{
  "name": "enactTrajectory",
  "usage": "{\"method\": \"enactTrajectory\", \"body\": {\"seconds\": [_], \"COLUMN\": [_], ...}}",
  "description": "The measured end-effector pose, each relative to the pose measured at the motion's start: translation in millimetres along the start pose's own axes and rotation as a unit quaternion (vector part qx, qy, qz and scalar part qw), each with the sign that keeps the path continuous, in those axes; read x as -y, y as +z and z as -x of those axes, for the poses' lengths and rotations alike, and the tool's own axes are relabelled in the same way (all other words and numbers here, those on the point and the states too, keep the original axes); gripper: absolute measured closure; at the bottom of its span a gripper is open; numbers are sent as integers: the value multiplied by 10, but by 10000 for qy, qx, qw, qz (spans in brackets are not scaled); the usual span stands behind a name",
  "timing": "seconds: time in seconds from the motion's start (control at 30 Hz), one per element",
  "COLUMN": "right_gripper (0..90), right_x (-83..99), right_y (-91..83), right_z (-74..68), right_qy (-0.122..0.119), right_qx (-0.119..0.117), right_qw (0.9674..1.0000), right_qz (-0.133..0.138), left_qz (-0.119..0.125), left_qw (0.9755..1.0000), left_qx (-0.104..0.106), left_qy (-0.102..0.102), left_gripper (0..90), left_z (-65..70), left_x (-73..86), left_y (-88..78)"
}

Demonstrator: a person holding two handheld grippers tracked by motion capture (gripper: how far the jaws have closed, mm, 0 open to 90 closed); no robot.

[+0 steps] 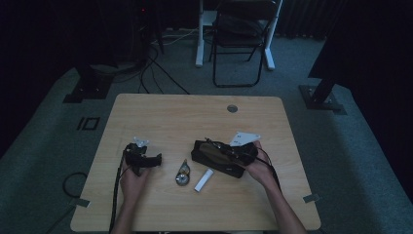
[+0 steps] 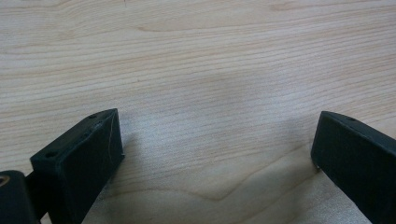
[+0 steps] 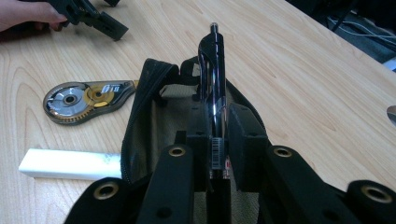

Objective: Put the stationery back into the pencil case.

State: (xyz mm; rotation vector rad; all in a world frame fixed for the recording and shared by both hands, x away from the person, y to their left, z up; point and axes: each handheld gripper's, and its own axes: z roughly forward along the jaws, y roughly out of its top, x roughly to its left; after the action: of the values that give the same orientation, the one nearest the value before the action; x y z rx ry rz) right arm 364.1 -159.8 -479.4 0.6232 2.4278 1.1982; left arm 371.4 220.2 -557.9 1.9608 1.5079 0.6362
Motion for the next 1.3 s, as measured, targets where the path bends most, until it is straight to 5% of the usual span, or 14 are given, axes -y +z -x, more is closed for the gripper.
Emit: {"method": "enactTrajectory", "body": {"seconds": [1.3], "right_gripper": [797], "right_x": [58], "right_y": [209], "right_z": [-13], "right_qy": [-122], "right_qx": [-17], "right_qw": [9982], "right_qz": [-580], "left_qz": [0], "left_qw": [10000], "left_qx": [0], "left_qy": [0], "left_gripper": [23], "left_z": [0], "left_x": [0], "left_y": [0]}}
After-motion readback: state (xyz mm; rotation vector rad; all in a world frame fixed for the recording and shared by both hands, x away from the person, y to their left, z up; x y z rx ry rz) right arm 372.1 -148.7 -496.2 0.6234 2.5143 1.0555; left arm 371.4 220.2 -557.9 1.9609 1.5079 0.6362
